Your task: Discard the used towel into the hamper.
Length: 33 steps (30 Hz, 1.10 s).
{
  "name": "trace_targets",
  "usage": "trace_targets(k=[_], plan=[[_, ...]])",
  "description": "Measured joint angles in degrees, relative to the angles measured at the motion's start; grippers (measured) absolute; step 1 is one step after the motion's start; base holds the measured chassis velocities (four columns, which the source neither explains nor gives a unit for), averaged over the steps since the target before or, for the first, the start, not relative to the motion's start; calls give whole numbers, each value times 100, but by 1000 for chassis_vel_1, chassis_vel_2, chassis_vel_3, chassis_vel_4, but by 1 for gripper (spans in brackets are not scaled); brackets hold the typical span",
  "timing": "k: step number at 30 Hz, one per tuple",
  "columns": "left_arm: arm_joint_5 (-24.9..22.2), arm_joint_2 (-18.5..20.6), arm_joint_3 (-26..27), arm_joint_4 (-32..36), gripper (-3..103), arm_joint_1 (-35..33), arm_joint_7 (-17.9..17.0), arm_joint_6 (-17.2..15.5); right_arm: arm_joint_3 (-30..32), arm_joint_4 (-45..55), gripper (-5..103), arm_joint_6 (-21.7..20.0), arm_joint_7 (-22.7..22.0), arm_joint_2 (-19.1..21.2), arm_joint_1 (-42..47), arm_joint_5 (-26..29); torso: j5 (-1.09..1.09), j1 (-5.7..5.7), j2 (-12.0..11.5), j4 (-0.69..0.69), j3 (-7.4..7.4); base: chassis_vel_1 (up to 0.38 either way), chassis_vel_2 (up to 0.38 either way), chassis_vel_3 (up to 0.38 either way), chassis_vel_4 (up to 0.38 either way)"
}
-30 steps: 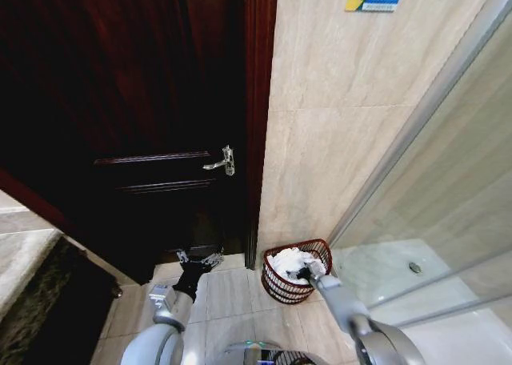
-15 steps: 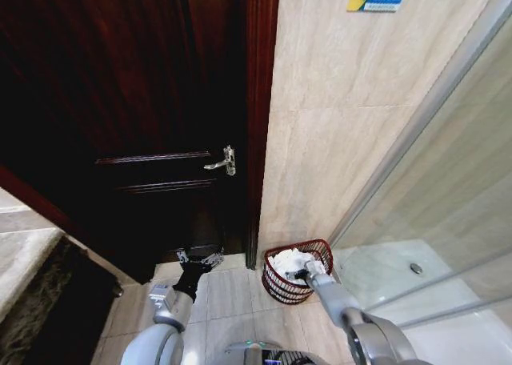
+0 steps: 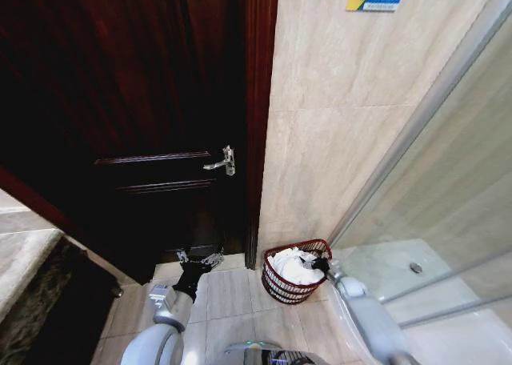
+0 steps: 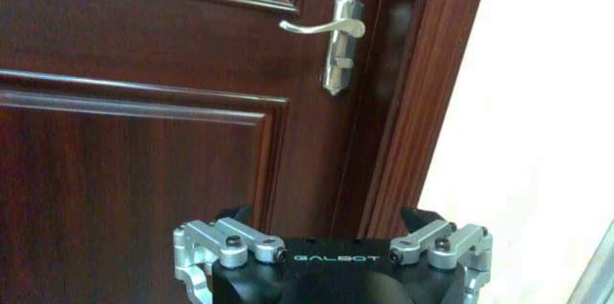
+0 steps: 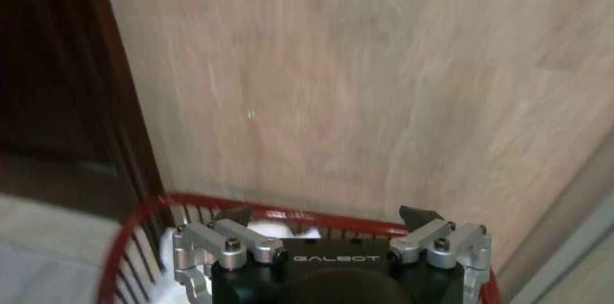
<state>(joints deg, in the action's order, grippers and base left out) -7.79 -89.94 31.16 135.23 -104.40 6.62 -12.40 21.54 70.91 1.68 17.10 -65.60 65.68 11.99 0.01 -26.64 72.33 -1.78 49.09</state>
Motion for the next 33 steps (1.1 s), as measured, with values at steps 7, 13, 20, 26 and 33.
trace_targets(k=[7, 13, 20, 26, 33], plan=[[0, 1, -1, 0, 100, 0, 1, 0, 1072, 2018, 100, 266, -361, -90, 1748, 398, -1, 0, 0, 1, 0, 0, 0, 0, 0], [0, 1, 1, 0, 100, 0, 0, 0, 1653, 3026, 100, 626, -680, -318, 2790, 603, -2, 0, 0, 1, 1, 0, 0, 0, 0], [0, -1, 0, 0, 100, 0, 0, 0, 1890, 4368, 100, 1487, -1605, -934, 4059, 734, -1, 0, 0, 0, 1, 0, 0, 0, 0], [0, -1, 0, 0, 100, 0, 0, 0, 1833, 4841, 100, 1733, -1865, -1297, 4325, 541, -2, -1, 1, 1, 1, 0, 0, 0, 0], [0, 0, 1, 0, 100, 0, 0, 0, 1846, 5395, 100, 1773, -1849, -1489, 4561, 345, -2, -1, 1, 1, 2, 0, 0, 0, 0]])
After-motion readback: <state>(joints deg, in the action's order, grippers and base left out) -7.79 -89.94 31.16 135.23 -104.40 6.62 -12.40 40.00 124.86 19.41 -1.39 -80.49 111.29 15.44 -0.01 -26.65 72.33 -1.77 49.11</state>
